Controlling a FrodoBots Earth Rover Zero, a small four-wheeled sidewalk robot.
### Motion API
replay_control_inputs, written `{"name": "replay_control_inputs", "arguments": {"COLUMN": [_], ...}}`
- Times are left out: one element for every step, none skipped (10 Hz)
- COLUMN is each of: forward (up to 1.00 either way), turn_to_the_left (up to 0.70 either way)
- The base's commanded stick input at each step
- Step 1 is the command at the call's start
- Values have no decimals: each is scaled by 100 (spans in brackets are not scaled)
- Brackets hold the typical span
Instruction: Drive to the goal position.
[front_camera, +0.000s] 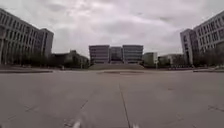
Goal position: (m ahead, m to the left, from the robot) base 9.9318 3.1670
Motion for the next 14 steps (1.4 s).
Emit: {"name": "replay_control_inputs", "arguments": {"forward": [70,70,70,70,70,70,70,70,70,70,70,70,70,70], "turn_to_the_left": [0,0,0,0,0,0,0,0,0,0,0,1,2,3]}}
